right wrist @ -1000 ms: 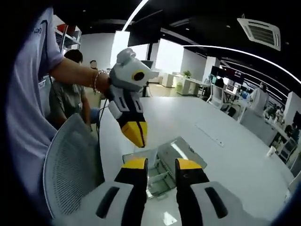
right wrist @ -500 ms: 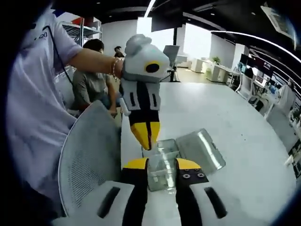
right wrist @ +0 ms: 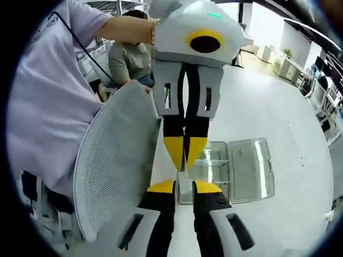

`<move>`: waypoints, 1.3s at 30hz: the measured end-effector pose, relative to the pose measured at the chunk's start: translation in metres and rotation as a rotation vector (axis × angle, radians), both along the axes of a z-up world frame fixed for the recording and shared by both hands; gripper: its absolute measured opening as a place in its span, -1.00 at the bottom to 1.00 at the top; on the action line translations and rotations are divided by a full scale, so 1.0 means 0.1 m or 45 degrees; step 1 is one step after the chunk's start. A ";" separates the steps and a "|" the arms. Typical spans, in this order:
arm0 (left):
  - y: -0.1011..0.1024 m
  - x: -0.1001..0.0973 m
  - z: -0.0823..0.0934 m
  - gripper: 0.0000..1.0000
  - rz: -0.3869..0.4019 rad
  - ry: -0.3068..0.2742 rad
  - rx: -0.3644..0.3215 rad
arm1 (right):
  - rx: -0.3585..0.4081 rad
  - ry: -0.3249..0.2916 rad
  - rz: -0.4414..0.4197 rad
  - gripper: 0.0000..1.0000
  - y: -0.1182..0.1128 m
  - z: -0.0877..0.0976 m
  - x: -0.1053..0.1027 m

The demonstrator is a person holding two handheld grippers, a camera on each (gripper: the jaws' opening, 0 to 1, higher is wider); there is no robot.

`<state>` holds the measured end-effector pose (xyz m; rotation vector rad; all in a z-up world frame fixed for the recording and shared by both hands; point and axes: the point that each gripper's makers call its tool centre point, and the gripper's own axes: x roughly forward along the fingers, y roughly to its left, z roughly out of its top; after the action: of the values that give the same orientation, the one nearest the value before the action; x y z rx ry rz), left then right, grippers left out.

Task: Insert the divider into the dual guide fixture by aligning both edges with the guide slots and pushing it downward to the bottom, including one-sided entry, uneven engagement, binding, and posture correction.

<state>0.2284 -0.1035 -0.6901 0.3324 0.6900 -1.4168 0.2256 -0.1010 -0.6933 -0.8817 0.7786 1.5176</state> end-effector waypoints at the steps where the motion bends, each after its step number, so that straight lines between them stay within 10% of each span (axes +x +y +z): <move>1: 0.00 0.00 -0.01 -1.00 -0.009 -0.011 0.009 | -0.001 0.005 0.003 -0.89 0.01 0.00 0.00; 39: 0.08 0.07 -0.15 -0.78 -0.066 -0.176 0.036 | -0.161 0.078 0.043 -1.00 0.13 -0.18 0.07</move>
<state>0.2350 -0.0956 -0.7051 0.4692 0.5922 -1.4197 0.2324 -0.0876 -0.7108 -0.9490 0.9166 1.5443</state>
